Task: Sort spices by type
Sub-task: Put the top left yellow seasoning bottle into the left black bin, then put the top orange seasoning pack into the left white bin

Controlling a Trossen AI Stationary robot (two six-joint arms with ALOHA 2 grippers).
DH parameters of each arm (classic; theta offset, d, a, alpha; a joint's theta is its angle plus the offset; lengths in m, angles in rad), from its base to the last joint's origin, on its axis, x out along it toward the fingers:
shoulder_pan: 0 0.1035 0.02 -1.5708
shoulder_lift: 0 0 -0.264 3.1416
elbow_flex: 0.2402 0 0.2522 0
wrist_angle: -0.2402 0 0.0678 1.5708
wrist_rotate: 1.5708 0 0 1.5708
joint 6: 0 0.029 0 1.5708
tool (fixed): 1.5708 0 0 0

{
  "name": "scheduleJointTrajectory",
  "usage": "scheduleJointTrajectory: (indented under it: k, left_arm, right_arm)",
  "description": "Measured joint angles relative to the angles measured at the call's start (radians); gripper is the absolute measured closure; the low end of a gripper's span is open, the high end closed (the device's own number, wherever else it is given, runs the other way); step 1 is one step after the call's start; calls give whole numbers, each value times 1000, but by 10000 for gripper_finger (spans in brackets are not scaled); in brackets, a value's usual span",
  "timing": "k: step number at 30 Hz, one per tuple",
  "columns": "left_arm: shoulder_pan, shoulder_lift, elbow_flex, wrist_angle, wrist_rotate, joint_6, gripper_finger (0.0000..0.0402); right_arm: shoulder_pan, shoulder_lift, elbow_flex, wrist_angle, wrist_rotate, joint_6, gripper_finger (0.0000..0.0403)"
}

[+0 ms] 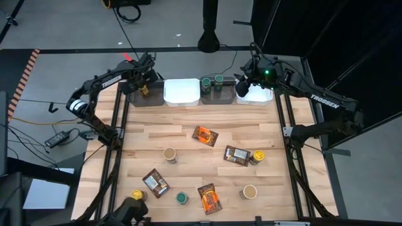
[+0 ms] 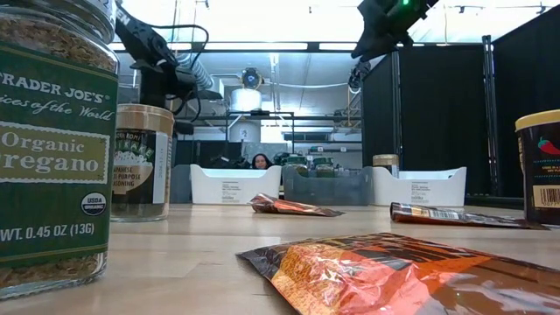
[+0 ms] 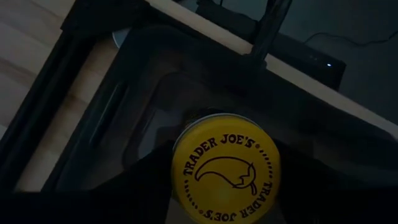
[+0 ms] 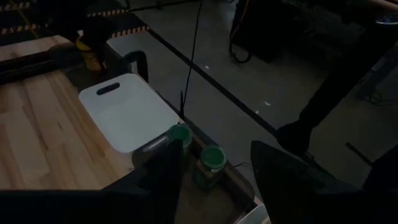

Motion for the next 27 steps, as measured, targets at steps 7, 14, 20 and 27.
scheduleJointTrajectory:
  k: [7,14,20,27]
  left_arm:
    - [0,37,1,16,-11,55,170]
    - [0,27,1,54,8,163,120]
    - [-2,20,0,54,68,247,90]
    - [-25,-81,0,103,102,350,81]
  right_arm:
    - [0,0,0,-2,0,-6,207]
    - [0,0,0,-3,0,-29,206]
    - [0,0,0,5,-60,-52,198]
    - [0,0,0,10,-124,-86,185]
